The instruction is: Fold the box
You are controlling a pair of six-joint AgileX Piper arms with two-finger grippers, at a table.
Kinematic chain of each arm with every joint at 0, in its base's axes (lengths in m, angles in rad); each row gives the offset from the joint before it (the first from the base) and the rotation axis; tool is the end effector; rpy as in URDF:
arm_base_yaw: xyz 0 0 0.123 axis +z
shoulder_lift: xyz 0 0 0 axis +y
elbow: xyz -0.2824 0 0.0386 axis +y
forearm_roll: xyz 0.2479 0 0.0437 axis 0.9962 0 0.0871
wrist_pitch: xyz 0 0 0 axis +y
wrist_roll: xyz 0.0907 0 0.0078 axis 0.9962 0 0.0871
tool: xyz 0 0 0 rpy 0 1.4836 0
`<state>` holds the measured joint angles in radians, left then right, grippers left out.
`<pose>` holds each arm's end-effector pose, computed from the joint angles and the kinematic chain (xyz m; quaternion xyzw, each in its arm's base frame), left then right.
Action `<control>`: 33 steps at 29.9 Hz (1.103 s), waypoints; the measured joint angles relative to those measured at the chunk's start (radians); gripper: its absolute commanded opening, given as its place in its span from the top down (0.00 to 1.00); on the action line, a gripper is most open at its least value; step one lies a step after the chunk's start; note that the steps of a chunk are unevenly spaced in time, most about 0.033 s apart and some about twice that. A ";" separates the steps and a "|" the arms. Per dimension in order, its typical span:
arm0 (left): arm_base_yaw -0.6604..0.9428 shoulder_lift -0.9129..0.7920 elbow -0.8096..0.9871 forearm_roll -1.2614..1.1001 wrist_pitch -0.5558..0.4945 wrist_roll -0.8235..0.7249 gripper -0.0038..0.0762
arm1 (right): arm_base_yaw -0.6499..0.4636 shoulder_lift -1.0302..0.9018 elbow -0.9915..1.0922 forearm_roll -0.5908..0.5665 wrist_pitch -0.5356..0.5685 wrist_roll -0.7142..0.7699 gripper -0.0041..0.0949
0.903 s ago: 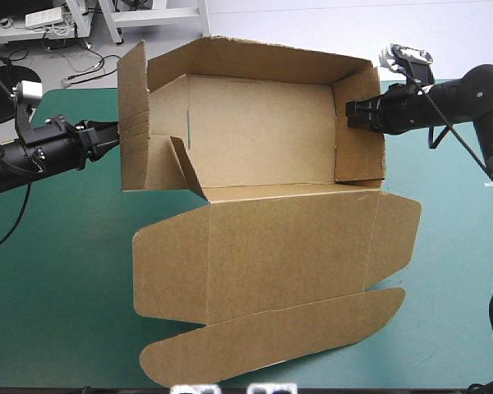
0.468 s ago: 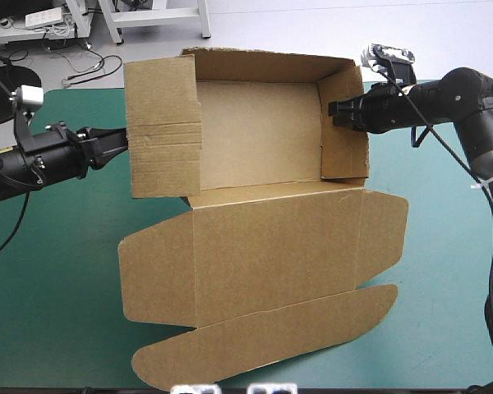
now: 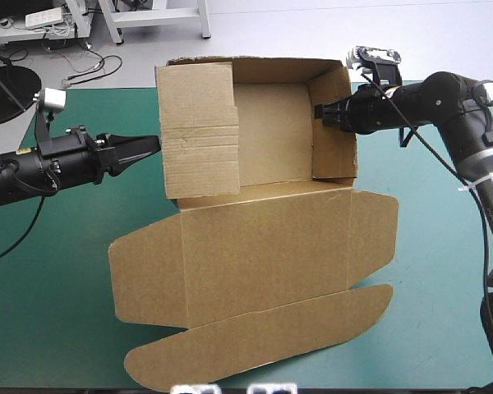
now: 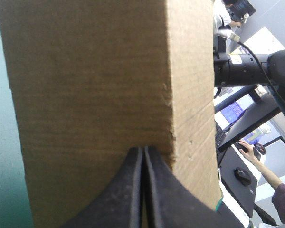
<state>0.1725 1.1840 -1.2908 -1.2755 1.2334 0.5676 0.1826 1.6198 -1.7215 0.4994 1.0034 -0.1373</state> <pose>0.2164 -0.0458 0.4502 0.1103 0.7685 -0.4774 0.4115 0.3426 0.1007 0.4147 -0.0975 0.8964 0.2507 0.3522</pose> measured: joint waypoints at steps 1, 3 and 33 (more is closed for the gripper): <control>0.000 0.000 0.000 0.001 0.001 0.001 0.96 | 0.003 0.000 0.000 -0.002 -0.002 0.001 0.97; 0.000 0.000 0.000 0.010 0.001 0.016 0.96 | 0.009 0.000 0.000 -0.004 -0.005 0.004 0.97; -0.061 0.000 -0.001 0.281 -0.004 0.029 0.50 | 0.142 0.003 0.003 -0.153 -0.055 0.075 0.97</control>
<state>0.1112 1.1840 -1.2919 -0.9944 1.2295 0.5970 0.3249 1.6231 -1.7187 0.3466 0.9488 -0.0619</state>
